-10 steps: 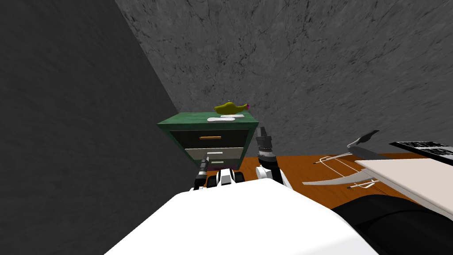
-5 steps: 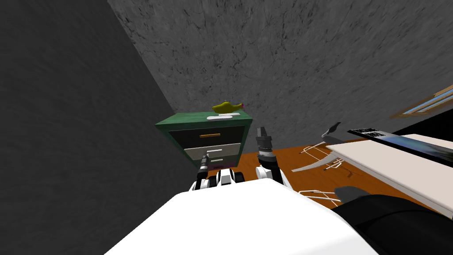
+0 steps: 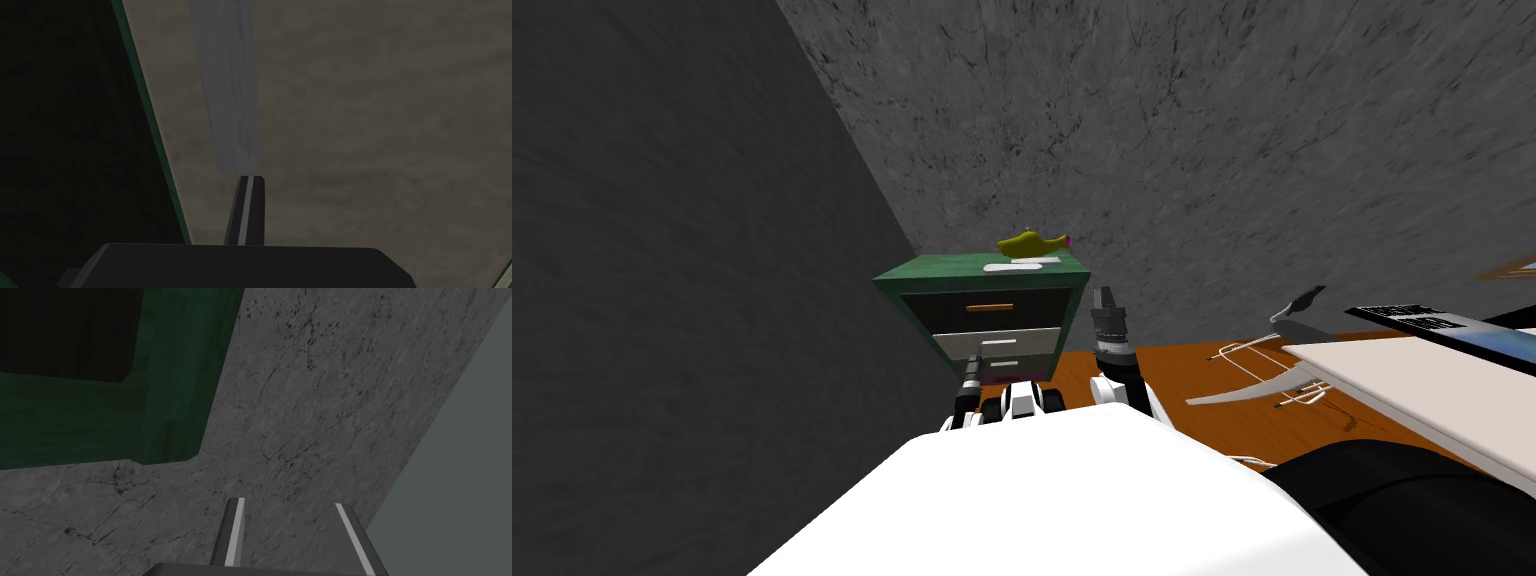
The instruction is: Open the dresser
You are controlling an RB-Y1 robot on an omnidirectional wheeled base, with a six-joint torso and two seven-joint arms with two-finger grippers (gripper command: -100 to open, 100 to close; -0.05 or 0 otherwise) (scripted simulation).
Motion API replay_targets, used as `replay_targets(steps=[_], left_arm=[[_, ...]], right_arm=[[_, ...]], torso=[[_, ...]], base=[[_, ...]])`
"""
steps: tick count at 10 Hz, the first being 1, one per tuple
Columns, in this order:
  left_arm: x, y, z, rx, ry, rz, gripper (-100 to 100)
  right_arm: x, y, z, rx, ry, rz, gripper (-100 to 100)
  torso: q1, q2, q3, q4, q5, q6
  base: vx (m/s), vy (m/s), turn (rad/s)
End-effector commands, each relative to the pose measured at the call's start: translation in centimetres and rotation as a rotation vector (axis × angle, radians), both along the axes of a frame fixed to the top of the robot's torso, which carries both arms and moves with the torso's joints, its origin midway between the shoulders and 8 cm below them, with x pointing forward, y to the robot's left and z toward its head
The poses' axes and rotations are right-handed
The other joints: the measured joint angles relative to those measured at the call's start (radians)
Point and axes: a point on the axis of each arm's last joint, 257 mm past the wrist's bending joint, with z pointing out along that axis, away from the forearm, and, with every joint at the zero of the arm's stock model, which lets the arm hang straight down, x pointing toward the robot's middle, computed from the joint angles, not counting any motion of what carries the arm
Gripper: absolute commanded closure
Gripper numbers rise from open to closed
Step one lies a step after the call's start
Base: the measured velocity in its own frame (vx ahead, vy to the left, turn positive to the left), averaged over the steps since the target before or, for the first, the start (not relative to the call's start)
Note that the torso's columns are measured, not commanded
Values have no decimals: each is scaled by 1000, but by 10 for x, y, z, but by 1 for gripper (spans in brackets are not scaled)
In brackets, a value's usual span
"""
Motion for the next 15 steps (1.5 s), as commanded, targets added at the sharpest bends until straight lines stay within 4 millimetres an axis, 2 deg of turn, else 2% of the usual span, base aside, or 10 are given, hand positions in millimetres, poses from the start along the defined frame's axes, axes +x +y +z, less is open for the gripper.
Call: replay_targets(steps=[1,2,3,6,8,9,14,15], left_arm=[[-26,-7,-5,-6,5,-67,100],[-20,-5,-5,-2,6,-50,100],[-21,7,-5,31,7,-60,-100],[-18,26,-3,82,9,-72,-100],[-6,19,2,72,9,-76,-100],[-2,23,4,86,10,-81,-100],[11,-17,10,-11,13,-71,-100],[8,-13,8,1,14,-73,-100]], right_arm=[[0,0,0,0,0,0,0],[0,0,0,0,0,0,0],[0,0,0,0,0,0,0],[0,0,0,0,0,0,0],[0,0,0,0,0,0,0],[0,0,0,0,0,0,0],[0,0,0,0,0,0,0],[0,0,0,0,0,0,0]], torso=[[1,3,2,2,0,-1],[0,5,3,2,0,0],[4,7,5,3,0,0],[3,6,4,3,0,-1],[0,6,3,2,0,0],[0,6,4,3,-1,-1],[2,3,2,2,0,-1],[2,3,2,2,0,-1]], base=[[82,-109,254],[37,-56,49],[5,-15,-10],[-17,1,4],[-59,-10,2],[-69,-31,0],[-31,-9,1],[0,0,0]])
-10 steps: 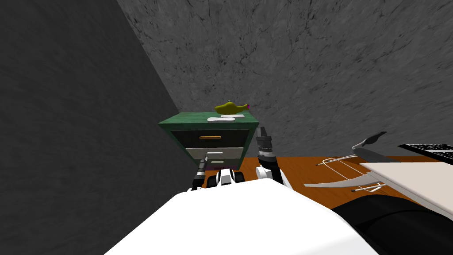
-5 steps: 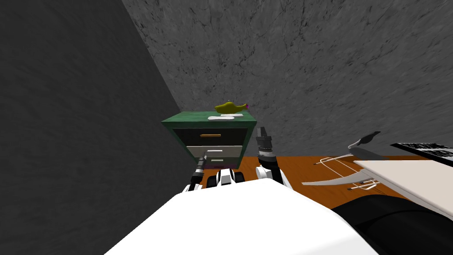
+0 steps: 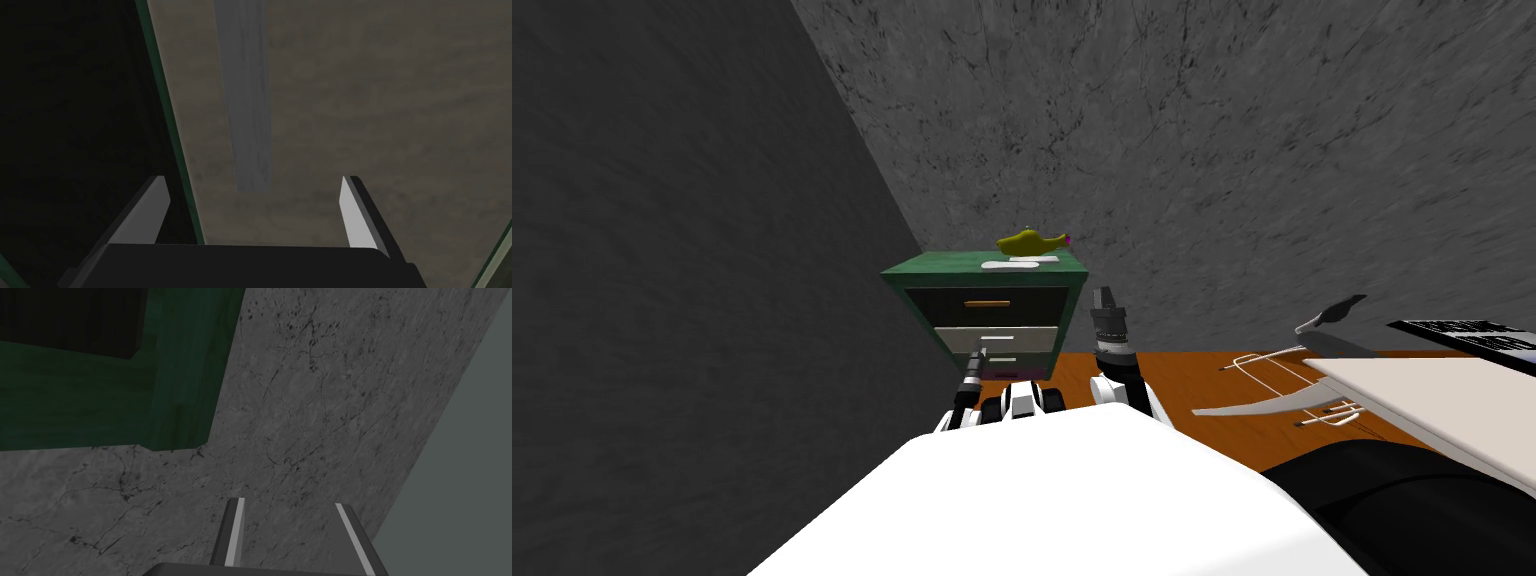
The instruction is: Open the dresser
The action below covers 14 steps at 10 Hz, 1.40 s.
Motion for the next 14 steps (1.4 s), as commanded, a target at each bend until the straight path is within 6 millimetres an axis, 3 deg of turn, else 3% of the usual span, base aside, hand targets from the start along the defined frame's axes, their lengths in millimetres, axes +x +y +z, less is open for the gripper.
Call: replay_targets(steps=[1,3,4,10,11,14], left_arm=[[11,-2,5,-2,0,0,-100],[13,-2,5,-2,-2,0,-100],[2,-1,1,-2,0,0,100],[11,-5,10,-2,-5,-10,100],[10,8,9,31,-5,-15,-100],[8,23,7,60,-5,-15,-100]], right_arm=[[0,0,0,0,0,0,0],[0,0,0,0,0,0,0],[0,0,0,0,0,0,0],[0,0,0,0,0,0,0],[0,0,0,0,0,0,0],[0,0,0,0,0,0,0]], torso=[[0,1,0,0,0,0],[-1,-1,-1,0,0,0],[0,1,1,0,0,0],[-1,3,2,1,0,0],[-1,-5,-3,-1,0,0],[0,-4,-2,-1,0,0]], base=[[30,-2,2],[46,-6,-1],[-30,5,-1],[-141,15,19],[-17,-1,-6],[73,-11,-12]])
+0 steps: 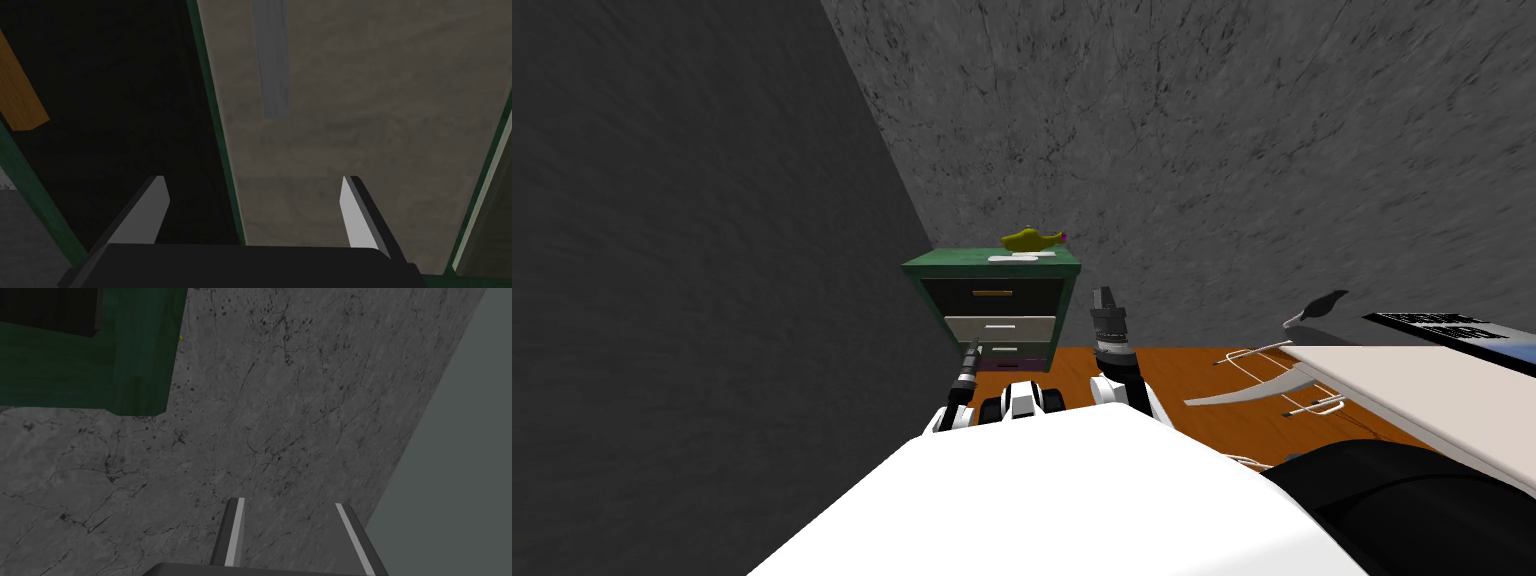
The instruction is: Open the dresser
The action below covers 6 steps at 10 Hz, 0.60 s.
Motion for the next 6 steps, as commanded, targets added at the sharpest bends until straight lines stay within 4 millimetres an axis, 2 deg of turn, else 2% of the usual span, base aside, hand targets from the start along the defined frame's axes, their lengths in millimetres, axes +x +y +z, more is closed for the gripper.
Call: replay_targets(steps=[1,2,4,6], left_arm=[[-2,7,-3,7,2,4,-100],[-3,10,-7,7,10,7,-100],[-3,-7,-9,-40,18,16,-100],[-2,-22,-9,-80,20,21,-100]], right_arm=[[0,0,0,0,0,0,0],[0,0,0,0,0,0,0],[0,0,0,0,0,0,0],[0,0,0,0,0,0,0]], torso=[[-2,0,0,0,0,0],[-1,2,1,0,0,0],[1,6,4,2,0,0],[1,10,6,3,0,0]], base=[[160,-32,-25],[162,-34,-22],[116,-6,-11],[19,7,0]])
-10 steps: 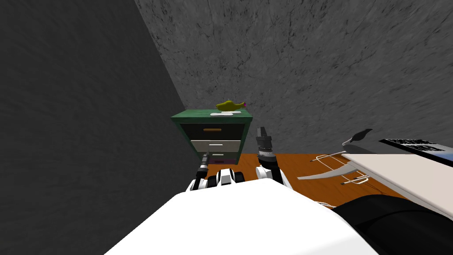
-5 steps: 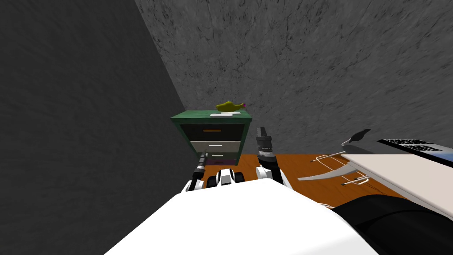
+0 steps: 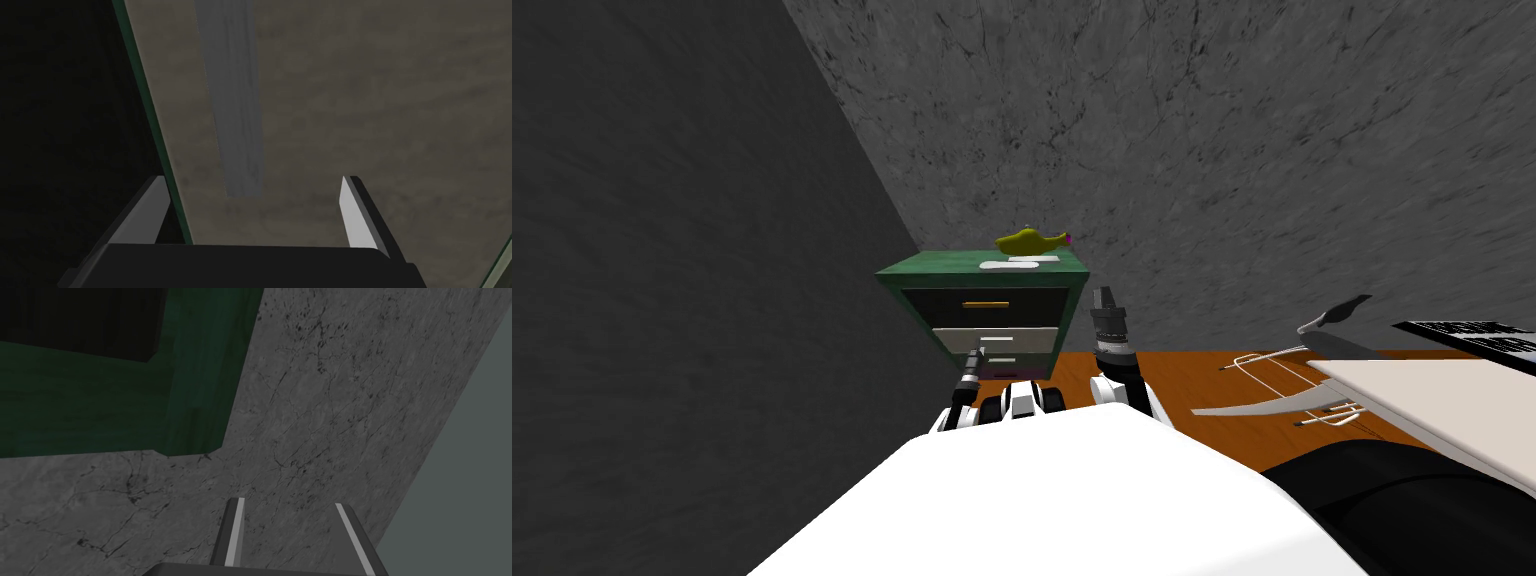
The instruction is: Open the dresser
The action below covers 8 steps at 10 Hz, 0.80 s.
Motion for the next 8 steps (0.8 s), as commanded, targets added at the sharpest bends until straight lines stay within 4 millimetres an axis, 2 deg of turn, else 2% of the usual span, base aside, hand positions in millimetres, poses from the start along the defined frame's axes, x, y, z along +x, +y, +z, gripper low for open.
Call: replay_targets(steps=[1,2,3,4,8], left_arm=[[0,-7,-1,-20,2,3,-100],[12,-9,5,-22,2,3,-100],[7,-8,2,-22,0,3,-100],[8,-8,2,-22,1,3,100],[10,-11,7,-22,-1,-7,100]], right_arm=[[0,0,0,0,0,0,0],[0,0,0,0,0,0,0],[0,0,0,0,0,0,0],[0,0,0,0,0,0,0],[0,0,0,0,0,0,0]], torso=[[-1,-1,0,0,0,0],[-1,-3,-2,-1,0,0],[-2,-7,-4,-2,-1,0],[-1,-7,-4,-2,0,0],[-1,0,0,-1,0,0]], base=[[0,0,0],[33,-6,0],[21,-4,-2],[0,0,0],[-166,12,25]])
